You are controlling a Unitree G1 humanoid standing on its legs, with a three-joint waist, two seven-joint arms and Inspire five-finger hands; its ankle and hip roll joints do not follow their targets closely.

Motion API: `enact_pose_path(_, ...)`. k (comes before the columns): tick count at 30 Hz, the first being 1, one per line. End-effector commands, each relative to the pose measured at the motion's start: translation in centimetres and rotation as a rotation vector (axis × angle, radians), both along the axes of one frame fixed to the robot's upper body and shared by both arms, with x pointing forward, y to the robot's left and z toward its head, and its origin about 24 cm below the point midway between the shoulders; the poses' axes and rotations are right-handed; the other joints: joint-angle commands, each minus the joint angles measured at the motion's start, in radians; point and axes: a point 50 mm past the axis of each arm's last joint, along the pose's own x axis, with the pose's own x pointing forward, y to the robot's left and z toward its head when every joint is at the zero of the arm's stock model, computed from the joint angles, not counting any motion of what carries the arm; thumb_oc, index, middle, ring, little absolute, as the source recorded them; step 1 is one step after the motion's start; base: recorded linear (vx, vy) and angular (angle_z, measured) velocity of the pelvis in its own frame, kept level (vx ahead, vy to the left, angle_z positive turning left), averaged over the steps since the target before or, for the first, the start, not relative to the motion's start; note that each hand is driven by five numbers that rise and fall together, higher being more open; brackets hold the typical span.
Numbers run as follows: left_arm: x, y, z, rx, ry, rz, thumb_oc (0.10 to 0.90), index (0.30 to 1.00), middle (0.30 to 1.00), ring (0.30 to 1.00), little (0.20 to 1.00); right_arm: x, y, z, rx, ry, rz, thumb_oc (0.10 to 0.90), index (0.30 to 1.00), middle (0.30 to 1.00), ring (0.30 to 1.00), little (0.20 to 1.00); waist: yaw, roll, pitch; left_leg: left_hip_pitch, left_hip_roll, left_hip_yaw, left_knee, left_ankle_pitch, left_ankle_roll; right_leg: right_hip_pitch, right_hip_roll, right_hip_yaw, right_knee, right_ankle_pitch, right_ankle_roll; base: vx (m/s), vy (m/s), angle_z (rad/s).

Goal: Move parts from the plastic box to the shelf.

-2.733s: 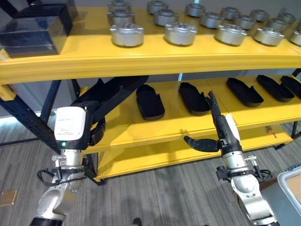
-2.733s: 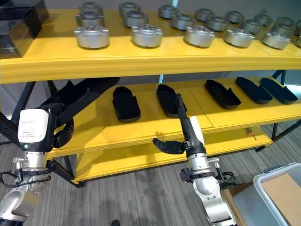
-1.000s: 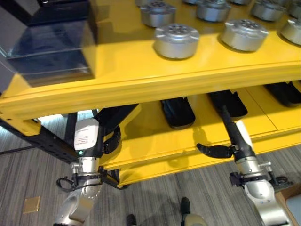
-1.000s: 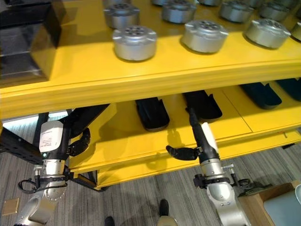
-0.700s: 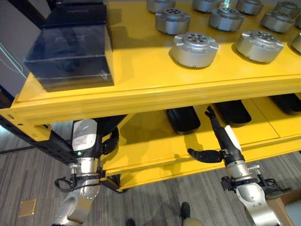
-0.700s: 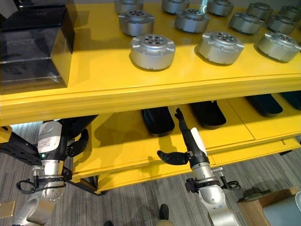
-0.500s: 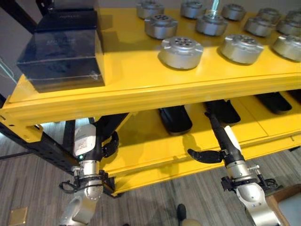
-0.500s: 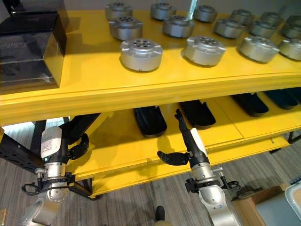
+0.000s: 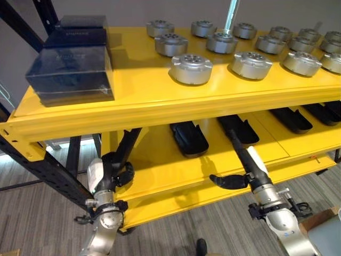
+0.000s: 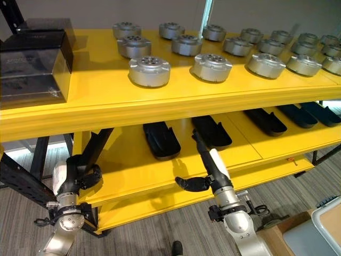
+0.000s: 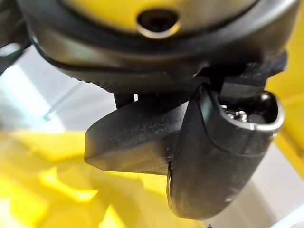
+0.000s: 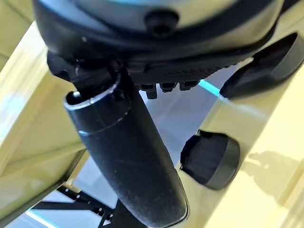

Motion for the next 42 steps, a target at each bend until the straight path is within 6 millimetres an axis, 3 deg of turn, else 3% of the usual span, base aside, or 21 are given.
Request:
enact_pose_path(1,4.3,0.1,5.7,-0.044,-0.299,-0.001,0.400,0.300,0.300,0.300,0.300,1.3,0.6,6.2,0.037,-0.301,0.063,0.900,1.000,1.000,1.000,1.000,-0.003,0.009,-0.031,0.044,0.016,-0.006,0.002,-0.031,0.024,0.054,-0.050,-0.046,0.055,-0.095,0.062,0.00,0.000,0.00)
enact_pose_path(13,5.8,1.3,4.4,-0.010,-0.197,0.087,0.400,0.300,0.300,0.300,0.300,1.3,1.0,6.6,0.015,-0.298,0.105,0.900,1.000,1.000,1.000,1.000,-0.019,0.020,-0.035,0.046,0.016,-0.001,0.004,-0.030,0.018,0.058,-0.050,-0.046,0.058,-0.101,0.062,0.00,0.000,0.00)
enact_pose_path(19,6.0,2.7,5.1,0.094,-0.197,0.164,0.400,0.300,0.300,0.300,0.300,1.2,1.1,6.4,0.005,-0.290,0.114,0.900,1.000,1.000,1.000,1.000,-0.020,0.023,-0.033,0.050,0.014,0.005,0.004,-0.032,0.016,0.065,-0.054,-0.050,0.057,-0.103,0.064,0.00,0.000,0.00)
enact_pose_path(34,4.5,6.4,4.9,0.244,-0.119,0.308,0.400,0.300,0.300,0.300,0.300,1.1,0.8,6.2,-0.010,-0.274,0.116,0.900,1.000,1.000,1.000,1.000,-0.009,0.032,-0.030,0.055,0.013,0.007,0.004,-0.033,0.013,0.076,-0.057,-0.061,0.049,-0.107,0.064,0.00,-0.005,-0.01)
enact_pose_path(42,4.5,6.4,5.4,0.260,-0.135,0.305,0.400,0.300,0.300,0.300,0.300,1.2,0.8,6.3,-0.007,-0.273,0.118,0.900,1.000,1.000,1.000,1.000,-0.006,0.037,-0.029,0.055,0.017,0.000,0.002,-0.027,0.008,0.091,-0.055,-0.073,0.041,-0.109,0.060,0.00,-0.004,-0.01)
